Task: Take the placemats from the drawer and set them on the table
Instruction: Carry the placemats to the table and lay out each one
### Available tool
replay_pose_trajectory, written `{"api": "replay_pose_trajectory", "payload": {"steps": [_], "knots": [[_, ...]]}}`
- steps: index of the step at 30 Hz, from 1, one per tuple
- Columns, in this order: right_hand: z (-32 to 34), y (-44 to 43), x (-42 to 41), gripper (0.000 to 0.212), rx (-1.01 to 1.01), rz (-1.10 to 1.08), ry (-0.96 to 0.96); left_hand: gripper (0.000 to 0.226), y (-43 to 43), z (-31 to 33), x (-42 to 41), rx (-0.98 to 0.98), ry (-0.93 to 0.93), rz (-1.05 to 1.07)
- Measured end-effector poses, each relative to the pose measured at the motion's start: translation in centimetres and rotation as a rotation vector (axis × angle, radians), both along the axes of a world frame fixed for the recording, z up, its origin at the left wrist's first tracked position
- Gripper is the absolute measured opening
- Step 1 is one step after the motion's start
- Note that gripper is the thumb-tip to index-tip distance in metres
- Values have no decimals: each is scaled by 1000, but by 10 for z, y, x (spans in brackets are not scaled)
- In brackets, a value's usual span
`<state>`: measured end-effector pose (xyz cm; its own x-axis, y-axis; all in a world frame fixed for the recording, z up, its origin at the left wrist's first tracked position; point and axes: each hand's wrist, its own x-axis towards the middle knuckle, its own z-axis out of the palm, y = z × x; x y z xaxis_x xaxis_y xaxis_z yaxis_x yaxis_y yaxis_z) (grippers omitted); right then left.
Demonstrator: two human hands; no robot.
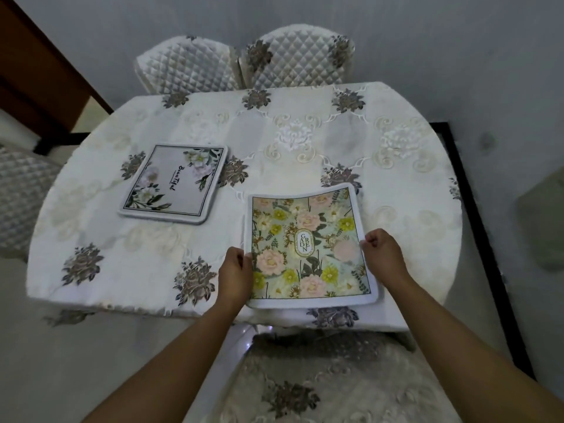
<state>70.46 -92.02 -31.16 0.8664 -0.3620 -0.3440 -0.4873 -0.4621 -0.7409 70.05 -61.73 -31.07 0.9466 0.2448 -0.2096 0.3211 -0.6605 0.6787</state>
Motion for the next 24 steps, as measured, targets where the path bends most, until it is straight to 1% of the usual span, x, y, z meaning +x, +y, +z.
{"api": "replay_pose_trajectory", "payload": {"steps": [6,11,13,14,15,17,19,20,22,24], "knots": [[-42,1,-11,10,-68,-37,64,17,4,-42,9,26,41,-50],[-57,9,-19,9,-164,-67,40,16,8,-60,13,42,56,-73],[-58,16,-21,9,-272,-88,27,15,8,-65,14,67,38,-92],[-59,21,-24,17,-368,-73,0,14,9,-67,13,104,11,-115],[-60,27,-27,27,-459,-31,-40,15,9,-70,10,172,-30,-156],[-60,46,-35,37,-560,116,-155,28,6,-74,2,312,-123,-235],[-64,72,-43,42,-584,314,-212,35,-5,-73,-9,332,-212,-314],[-68,87,-47,46,-579,408,-202,38,-13,-74,-15,335,-231,-382],[-74,114,-54,53,-560,564,-180,48,-26,-82,-26,360,-204,-539],[-81,131,-56,57,-541,653,-163,53,-31,-91,-33,425,-155,-664]]}}
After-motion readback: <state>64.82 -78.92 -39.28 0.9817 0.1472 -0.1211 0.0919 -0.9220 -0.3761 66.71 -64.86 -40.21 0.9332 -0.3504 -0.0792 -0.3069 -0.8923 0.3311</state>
